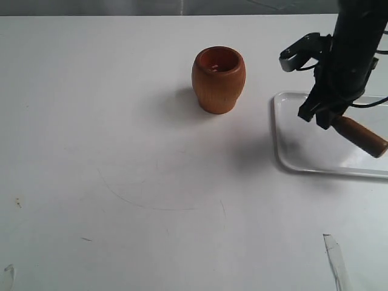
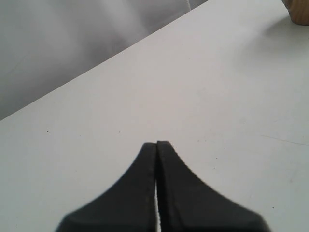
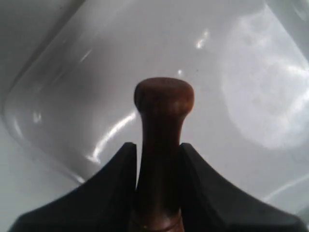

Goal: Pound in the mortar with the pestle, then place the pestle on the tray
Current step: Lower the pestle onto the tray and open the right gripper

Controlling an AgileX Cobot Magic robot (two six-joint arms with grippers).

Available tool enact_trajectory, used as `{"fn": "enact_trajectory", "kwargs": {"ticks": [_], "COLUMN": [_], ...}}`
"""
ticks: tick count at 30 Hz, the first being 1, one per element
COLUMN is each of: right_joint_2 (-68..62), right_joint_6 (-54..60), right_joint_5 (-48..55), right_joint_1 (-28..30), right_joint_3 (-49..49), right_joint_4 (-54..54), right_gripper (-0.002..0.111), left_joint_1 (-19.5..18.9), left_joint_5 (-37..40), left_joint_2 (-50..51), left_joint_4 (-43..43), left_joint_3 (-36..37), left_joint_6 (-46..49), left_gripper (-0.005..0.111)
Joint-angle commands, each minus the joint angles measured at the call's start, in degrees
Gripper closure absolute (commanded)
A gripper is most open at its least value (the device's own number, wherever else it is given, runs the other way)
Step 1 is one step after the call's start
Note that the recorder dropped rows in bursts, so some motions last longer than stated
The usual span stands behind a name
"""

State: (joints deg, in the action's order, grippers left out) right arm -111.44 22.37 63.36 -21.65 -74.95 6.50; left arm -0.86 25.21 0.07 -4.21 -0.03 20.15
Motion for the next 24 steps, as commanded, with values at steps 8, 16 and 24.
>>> {"fn": "enact_trajectory", "kwargs": {"ticks": [8, 16, 24], "right_joint_2": [-1.5, 0.3, 16.0], "right_joint_6": [-0.1, -2.3, -5.2], "right_joint_5": [-3.6, -3.9, -12.1], "right_joint_1": [0.5, 0.3, 0.5], "right_joint_3": [-0.5, -0.5, -0.5], "right_joint_4": [0.0, 1.9, 1.7], "right_gripper": [0.082, 0.019, 0.019], "left_joint_1": [0.4, 0.4, 0.4], "left_joint_5": [-0.2, -0.2, -0.2], "left_joint_2": [-0.1, -0.1, -0.1], "left_joint_4": [0.4, 0.4, 0.4], "left_joint_3": [0.0, 0.0, 0.0], "left_joint_6": [-0.5, -0.5, -0.5], "left_gripper": [0.107, 0.107, 0.107]}}
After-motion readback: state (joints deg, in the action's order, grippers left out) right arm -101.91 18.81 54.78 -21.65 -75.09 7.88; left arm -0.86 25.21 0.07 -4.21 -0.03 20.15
